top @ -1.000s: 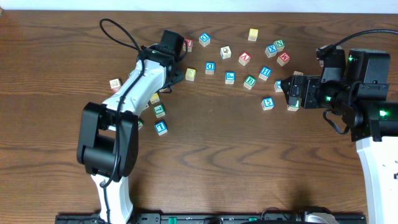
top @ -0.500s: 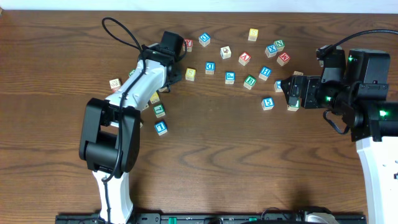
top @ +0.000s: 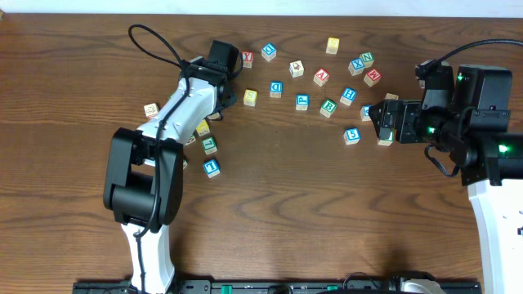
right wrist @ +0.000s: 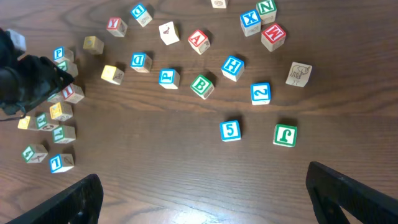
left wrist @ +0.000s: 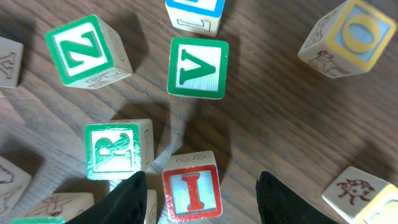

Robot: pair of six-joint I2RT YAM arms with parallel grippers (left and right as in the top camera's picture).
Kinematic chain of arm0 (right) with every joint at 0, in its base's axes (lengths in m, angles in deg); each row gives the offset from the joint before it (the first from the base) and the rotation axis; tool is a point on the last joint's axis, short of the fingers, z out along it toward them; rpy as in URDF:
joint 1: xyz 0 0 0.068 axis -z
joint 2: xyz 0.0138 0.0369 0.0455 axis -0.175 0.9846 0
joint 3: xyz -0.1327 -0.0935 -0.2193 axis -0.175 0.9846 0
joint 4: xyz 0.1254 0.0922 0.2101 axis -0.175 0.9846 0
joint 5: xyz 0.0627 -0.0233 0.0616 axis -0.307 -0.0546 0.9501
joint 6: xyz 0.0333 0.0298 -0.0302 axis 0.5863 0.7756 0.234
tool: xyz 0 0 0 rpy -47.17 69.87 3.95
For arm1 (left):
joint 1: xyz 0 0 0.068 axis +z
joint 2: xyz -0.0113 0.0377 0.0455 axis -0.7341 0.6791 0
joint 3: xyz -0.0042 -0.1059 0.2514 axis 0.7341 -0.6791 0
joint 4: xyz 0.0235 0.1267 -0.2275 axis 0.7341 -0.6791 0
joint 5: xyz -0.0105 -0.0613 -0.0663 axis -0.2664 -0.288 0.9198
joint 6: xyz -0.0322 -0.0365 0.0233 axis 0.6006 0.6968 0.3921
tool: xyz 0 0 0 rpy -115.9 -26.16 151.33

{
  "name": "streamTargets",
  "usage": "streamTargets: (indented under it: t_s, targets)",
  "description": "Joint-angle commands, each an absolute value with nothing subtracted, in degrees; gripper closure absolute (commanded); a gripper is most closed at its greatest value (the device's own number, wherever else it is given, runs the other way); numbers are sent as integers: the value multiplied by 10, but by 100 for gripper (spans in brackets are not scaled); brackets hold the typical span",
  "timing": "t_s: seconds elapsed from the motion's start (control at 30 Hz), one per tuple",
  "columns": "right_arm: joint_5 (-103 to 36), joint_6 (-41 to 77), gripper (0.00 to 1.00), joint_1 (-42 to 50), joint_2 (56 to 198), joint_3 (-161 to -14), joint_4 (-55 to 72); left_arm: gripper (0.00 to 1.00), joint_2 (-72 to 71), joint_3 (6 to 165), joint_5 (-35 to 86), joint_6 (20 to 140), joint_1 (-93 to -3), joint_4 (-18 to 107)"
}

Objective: Spell out AI2
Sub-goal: 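Lower the left gripper and grasp the red-bordered I block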

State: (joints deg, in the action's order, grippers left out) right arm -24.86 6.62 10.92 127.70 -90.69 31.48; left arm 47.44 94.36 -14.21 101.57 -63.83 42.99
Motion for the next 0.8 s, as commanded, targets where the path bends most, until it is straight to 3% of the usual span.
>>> streamTargets:
  t_s: [0.0,0.27,0.77]
  targets:
    - [-249,59,1,111,1274,-909,318,44,504,941,-147,1027,-637,429]
    - [-249,59,1,111,1274,-903,318,45,510,941,-147,1025,-637,429]
    - [-249,59,1,111,1274,-903,317,62,516,941,-143,1024,-637,428]
